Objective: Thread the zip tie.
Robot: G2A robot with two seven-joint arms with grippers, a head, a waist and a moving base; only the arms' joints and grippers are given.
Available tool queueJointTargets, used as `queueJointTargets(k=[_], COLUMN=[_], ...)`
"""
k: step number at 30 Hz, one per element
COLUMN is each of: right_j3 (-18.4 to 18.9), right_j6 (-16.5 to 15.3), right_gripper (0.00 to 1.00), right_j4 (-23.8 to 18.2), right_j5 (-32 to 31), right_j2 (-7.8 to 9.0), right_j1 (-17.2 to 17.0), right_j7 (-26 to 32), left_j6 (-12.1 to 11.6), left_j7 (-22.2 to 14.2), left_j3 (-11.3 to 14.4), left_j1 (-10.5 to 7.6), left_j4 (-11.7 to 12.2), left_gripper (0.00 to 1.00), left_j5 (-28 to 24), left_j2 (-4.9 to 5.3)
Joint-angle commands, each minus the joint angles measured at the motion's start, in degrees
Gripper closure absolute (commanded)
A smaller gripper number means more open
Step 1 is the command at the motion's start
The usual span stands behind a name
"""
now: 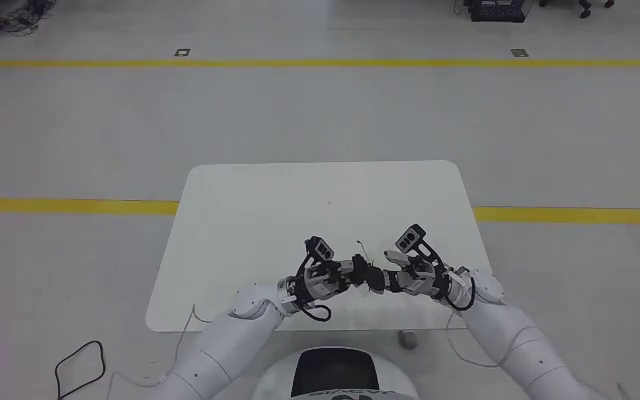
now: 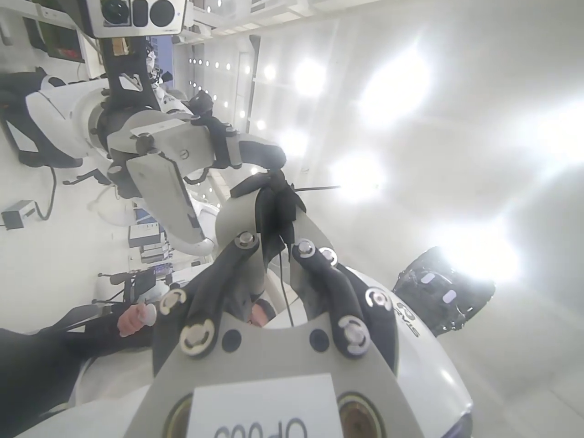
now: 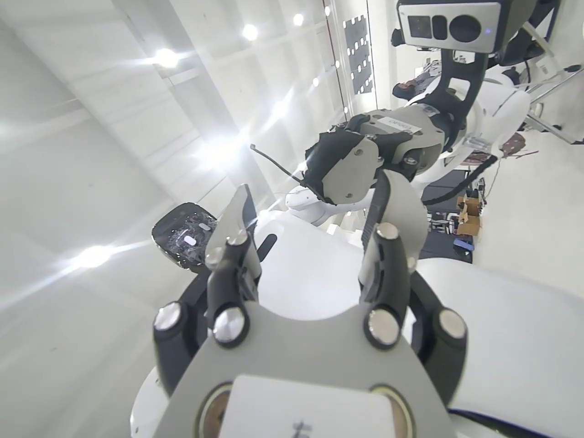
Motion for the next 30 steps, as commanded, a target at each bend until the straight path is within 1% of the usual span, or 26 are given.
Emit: queueJointTargets(k=[1, 4, 8, 11, 14, 17, 23, 30], right_j3=[-0.1, -0.3, -0.5, -0.7, -0.8, -0.9, -1.1, -1.4], right_j6=[-0.1, -0.3, -0.8, -1.0, -1.1, -1.1, -1.2, -1.5], right_gripper=[0.59, 0.63, 0.65, 0.69, 0.76, 0.79, 0.81, 0.87], right_j4=[0.1, -0.1, -0.4, -0.5, -0.6, -0.7, -0.7, -0.4], right_j5=[-0.2, 0.0, 0.2, 0.5, 0.7, 0.8, 1.0, 1.1], right_j2=[-0.04, -0.07, -0.04, 0.03, 0.1, 0.21, 0.41, 0.53], right_j1=[0.1, 0.2, 0.2, 0.2, 0.2, 0.2, 0.3, 0.5], right_j7=[0.0, 0.0, 0.0, 0.0, 0.0, 0.0, 0.0, 0.0], left_j6=[0.0, 0.0, 0.0, 0.0, 0.0, 0.0, 0.0, 0.0], left_j7=[-0.4, -0.7, -0.9, -1.1, -1.2, -1.4, -1.8, -2.1], left_j3=[-0.5, -1.1, -1.3, -1.4, -1.5, -1.8, -2.1, -2.4], left_j1=[0.18, 0.39, 0.43, 0.38, 0.34, 0.38, 0.47, 0.53], left_j4=[0.2, 0.4, 0.9, 1.4, 1.7, 1.9, 2.2, 2.5], left_gripper=[1.0, 1.0, 1.0, 1.0, 1.0, 1.0, 1.0, 1.0], left_j5=[0.2, 0.5, 1.0, 1.3, 1.5, 1.6, 1.9, 2.2], left_j2=[-0.3, -0.73, -1.26, -1.61, -1.86, -2.1, -2.48, -2.83])
